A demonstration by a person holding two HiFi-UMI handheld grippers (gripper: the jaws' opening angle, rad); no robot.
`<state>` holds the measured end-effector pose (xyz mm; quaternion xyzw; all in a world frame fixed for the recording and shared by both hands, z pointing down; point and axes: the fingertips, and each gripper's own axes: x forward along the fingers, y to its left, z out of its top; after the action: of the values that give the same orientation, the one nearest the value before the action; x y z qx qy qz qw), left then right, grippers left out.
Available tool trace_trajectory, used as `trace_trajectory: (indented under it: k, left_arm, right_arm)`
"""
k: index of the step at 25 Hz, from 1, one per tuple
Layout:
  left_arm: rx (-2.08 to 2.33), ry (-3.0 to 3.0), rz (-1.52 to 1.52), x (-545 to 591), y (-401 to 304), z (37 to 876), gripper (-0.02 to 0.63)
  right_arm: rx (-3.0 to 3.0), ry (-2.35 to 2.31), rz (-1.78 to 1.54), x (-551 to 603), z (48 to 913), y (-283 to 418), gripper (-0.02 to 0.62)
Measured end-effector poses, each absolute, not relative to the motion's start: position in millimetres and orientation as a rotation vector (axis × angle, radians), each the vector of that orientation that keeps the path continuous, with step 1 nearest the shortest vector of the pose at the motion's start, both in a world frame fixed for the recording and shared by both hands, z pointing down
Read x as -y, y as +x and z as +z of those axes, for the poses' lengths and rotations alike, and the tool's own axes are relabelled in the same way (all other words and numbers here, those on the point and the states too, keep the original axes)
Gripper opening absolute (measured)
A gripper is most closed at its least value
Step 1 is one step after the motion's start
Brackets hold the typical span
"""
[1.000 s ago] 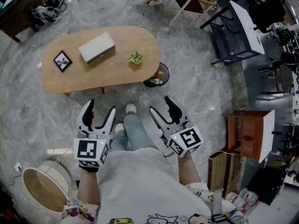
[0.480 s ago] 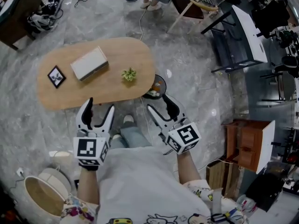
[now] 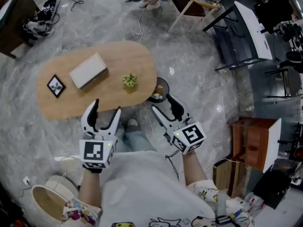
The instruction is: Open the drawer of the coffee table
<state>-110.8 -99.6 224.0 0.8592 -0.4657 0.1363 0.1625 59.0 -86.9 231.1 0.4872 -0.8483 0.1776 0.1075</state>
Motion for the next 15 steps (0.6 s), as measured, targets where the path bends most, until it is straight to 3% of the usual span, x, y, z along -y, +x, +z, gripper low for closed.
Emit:
trace_trajectory:
  k: [15]
  left_arm:
    - [1.115,2.491,0.493,99.6,-73.0,289.1,0.284]
  right_arm:
    - [2.37,1.479,0.623,74.1,317.6,77.9,0.241]
